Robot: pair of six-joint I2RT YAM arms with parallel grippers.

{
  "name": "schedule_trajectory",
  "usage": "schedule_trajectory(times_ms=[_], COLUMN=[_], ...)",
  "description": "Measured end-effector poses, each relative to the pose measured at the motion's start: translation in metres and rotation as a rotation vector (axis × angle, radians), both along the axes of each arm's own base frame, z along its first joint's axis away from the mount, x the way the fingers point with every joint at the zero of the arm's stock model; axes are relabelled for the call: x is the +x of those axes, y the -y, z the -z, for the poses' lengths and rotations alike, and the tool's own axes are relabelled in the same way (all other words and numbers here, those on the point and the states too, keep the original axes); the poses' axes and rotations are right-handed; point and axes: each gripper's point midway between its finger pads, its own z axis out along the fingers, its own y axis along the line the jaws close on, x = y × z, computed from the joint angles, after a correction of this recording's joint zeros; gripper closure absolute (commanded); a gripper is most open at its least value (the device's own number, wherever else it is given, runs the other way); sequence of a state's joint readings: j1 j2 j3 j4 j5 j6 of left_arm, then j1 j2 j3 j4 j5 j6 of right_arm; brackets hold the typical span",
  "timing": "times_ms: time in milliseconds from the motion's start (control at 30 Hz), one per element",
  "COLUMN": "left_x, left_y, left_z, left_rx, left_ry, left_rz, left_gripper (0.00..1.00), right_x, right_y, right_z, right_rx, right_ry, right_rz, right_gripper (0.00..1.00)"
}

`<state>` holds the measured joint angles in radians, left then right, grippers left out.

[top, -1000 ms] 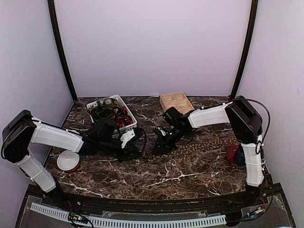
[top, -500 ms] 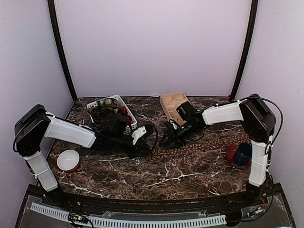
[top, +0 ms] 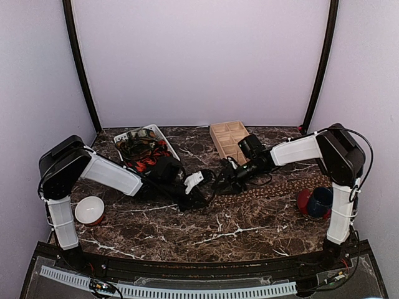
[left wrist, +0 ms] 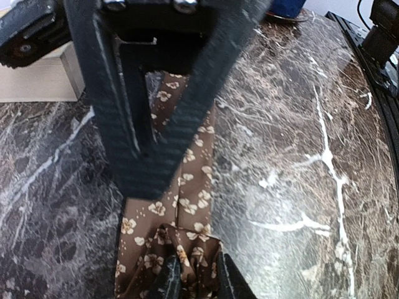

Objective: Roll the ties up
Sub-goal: Adjust the tie at the center of the board.

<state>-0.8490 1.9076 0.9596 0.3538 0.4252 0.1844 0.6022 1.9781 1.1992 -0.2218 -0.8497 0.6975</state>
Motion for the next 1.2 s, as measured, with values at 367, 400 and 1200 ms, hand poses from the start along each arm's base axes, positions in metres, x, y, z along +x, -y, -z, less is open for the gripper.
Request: schedule_trajectory(times_ms=[367, 400, 1200], left_x=[0.013, 0.014, 0.013], left_y=[0.009, 0.010, -0.005], left_z=[-0.003, -0.003, -0.003], left_rx=[-0.033, -0.033, -0.021], left_ry=[0.011, 0.012, 0.022], left_rz=[-0.042, -0.043, -0.100], left_gripper=[0.77, 0.77, 0.36], right_x=[-0.004, -0.003, -0.012], right_y=[-0.006, -0.007, -0.016], right_z=[0.007, 0.007, 0.022], right_rx=[-0.007, -0.007, -0.055], right_ry=[-0.020, -0.019, -0.019], right_rz=[-0.027, -0.029, -0.074], right_gripper=[0.62, 0.64, 1.00])
